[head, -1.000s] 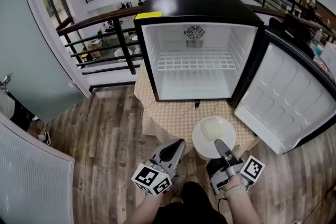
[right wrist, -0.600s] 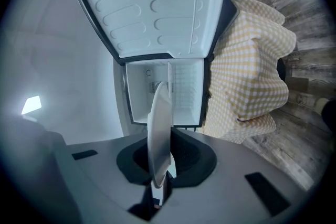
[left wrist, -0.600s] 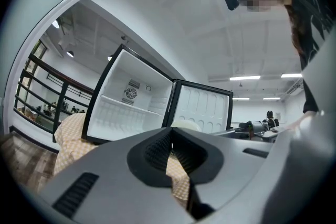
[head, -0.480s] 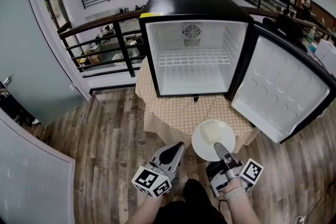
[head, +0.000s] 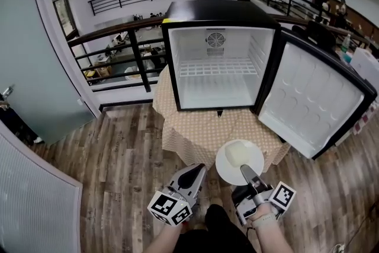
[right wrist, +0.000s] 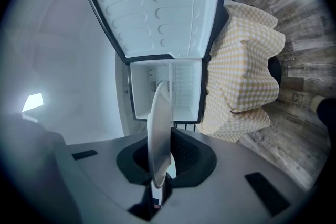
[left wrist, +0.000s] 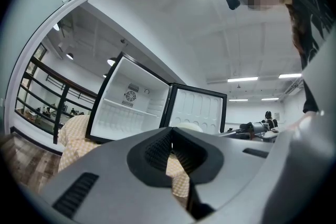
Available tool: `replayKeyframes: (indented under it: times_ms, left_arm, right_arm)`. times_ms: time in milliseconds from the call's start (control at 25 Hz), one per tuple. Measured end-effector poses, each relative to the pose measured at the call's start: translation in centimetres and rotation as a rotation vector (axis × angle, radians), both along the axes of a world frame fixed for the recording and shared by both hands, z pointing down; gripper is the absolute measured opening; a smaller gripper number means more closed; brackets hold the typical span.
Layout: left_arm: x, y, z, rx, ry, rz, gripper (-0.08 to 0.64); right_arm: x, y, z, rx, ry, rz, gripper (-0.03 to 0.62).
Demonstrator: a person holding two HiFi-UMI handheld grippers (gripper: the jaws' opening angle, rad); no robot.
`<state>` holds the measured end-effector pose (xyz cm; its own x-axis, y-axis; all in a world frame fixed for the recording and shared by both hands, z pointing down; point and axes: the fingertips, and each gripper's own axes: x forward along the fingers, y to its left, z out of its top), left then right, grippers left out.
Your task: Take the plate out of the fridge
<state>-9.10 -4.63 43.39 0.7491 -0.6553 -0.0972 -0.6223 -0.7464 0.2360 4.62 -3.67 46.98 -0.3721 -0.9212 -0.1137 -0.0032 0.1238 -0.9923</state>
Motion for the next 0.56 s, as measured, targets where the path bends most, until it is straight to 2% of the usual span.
replayKeyframes:
  times_ms: [560]
  left_arm:
    - [0.5, 0.7, 0.8, 0.004, -0.012, 0.037, 0.009]
  right_arm:
    - [-0.5, 1.2, 1.5, -0.053, 0.004, 0.018, 0.044]
